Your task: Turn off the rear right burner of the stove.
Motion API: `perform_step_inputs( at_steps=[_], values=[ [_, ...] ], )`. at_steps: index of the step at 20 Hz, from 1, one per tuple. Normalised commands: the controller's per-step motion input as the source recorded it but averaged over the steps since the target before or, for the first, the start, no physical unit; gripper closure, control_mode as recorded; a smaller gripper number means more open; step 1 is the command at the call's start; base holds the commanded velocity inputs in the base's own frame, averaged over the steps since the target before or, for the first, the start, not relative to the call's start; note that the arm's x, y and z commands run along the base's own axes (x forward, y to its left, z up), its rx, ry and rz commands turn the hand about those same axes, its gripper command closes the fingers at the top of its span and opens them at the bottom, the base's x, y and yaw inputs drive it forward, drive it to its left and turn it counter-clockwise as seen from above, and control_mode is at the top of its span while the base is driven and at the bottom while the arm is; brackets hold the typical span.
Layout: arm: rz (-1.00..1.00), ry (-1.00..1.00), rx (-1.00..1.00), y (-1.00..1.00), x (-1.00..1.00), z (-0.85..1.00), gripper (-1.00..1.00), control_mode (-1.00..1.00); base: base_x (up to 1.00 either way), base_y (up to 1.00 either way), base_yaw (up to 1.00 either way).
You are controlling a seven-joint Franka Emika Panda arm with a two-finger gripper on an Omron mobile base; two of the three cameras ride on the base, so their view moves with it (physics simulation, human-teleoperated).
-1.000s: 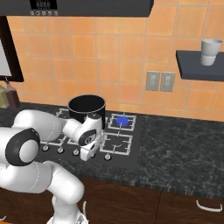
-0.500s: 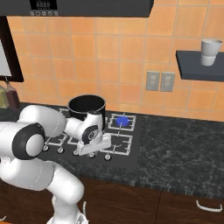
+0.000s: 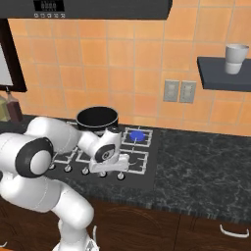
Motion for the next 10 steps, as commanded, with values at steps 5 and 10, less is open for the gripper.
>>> perform_step_inputs(
  at_steps=[5,10],
  values=[
    [-0.99,-0.14,0.0,0.2,0.0,-0.08,1.0,-1.0,0.0,0.0,0.0],
    [-1.0,-0.16,0.0,0.24,0.0,-0.03,1.0,-1.0,0.0,0.0,0.0]
  ],
)
